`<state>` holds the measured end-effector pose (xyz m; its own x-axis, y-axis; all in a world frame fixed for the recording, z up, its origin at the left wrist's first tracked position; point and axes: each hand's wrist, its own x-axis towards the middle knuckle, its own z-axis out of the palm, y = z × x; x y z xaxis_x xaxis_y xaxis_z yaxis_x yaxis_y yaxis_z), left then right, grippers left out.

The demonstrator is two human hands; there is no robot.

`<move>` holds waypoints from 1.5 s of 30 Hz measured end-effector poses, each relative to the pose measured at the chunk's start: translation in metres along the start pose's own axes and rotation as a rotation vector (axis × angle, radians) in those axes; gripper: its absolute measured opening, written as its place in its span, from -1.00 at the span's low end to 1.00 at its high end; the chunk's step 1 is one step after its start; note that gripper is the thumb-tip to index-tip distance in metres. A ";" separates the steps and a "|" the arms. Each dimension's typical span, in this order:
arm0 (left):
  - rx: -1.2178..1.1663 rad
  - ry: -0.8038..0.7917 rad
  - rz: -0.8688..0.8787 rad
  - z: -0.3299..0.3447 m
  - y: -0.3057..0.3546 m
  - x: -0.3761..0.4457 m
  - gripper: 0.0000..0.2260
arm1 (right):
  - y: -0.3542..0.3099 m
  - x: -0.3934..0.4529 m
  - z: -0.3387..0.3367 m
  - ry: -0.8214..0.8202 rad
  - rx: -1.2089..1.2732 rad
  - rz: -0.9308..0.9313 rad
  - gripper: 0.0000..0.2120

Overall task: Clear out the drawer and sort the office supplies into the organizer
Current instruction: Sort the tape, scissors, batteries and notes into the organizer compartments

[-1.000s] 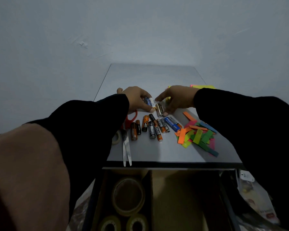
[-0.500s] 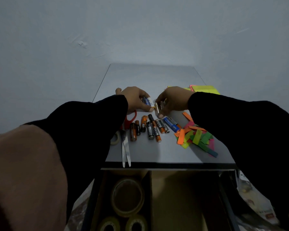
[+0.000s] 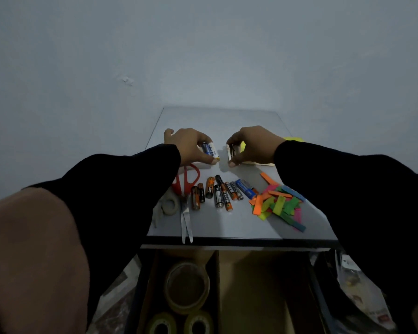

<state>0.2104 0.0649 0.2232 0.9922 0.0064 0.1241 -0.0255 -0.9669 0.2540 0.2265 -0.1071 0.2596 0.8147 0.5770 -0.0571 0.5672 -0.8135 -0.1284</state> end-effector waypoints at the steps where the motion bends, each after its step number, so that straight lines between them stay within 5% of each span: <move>1: 0.001 0.012 0.004 -0.007 0.001 -0.005 -0.49 | -0.004 -0.006 -0.006 0.012 0.004 -0.006 -0.50; 15: -0.059 0.031 0.083 -0.061 0.020 -0.186 -0.51 | -0.088 -0.137 -0.026 -0.014 0.085 -0.087 -0.43; 22: -0.082 -0.085 0.036 -0.033 0.005 -0.289 -0.34 | -0.129 -0.199 0.025 -0.075 0.079 -0.115 -0.42; 32: -0.062 -0.070 -0.024 0.021 -0.023 -0.375 -0.52 | -0.162 -0.234 0.129 -0.199 0.124 -0.072 -0.40; 45: -0.274 -0.007 -0.201 0.051 -0.055 -0.422 -0.45 | -0.186 -0.225 0.223 -0.255 -0.052 -0.074 -0.44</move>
<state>-0.2007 0.1029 0.1082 0.9816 0.1871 0.0390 0.1397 -0.8417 0.5215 -0.0888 -0.0695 0.0751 0.7177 0.6293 -0.2981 0.6349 -0.7672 -0.0910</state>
